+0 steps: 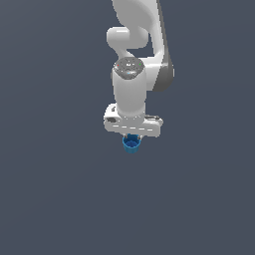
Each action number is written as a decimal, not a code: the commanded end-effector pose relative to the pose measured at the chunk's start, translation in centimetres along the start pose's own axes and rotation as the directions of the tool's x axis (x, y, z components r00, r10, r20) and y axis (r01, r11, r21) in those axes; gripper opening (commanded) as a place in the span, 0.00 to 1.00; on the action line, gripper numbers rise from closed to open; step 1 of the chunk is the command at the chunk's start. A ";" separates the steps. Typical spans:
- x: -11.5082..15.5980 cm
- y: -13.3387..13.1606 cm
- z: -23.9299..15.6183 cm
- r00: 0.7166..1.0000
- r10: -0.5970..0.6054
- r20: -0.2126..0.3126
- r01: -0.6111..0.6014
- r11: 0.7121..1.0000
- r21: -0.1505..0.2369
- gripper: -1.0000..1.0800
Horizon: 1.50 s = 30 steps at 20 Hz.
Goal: Pick up the object and move it to a goal position.
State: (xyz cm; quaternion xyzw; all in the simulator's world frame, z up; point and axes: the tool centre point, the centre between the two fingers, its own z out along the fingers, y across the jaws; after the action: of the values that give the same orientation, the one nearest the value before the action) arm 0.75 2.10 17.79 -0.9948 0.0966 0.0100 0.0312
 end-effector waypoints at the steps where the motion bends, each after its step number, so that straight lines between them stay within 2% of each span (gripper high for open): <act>1: 0.0 0.0 0.6 0.998 0.067 0.014 -0.067 0.998 0.010 0.62; 5: 0.0 0.1 1.7 0.980 0.196 0.044 -0.197 0.980 0.026 0.62; 10: -0.1 0.2 3.2 0.929 0.359 0.087 -0.363 0.931 0.035 0.62; 14: -0.2 0.2 4.3 0.868 0.481 0.122 -0.488 0.872 0.033 0.62; 24: -0.3 0.3 6.7 0.682 0.705 0.195 -0.719 0.695 0.001 0.62; 30: -0.3 0.3 7.5 0.608 0.764 0.216 -0.780 0.625 -0.016 0.62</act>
State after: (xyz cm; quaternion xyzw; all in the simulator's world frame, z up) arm 0.25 2.29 10.43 -0.8530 0.5034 0.1167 0.0727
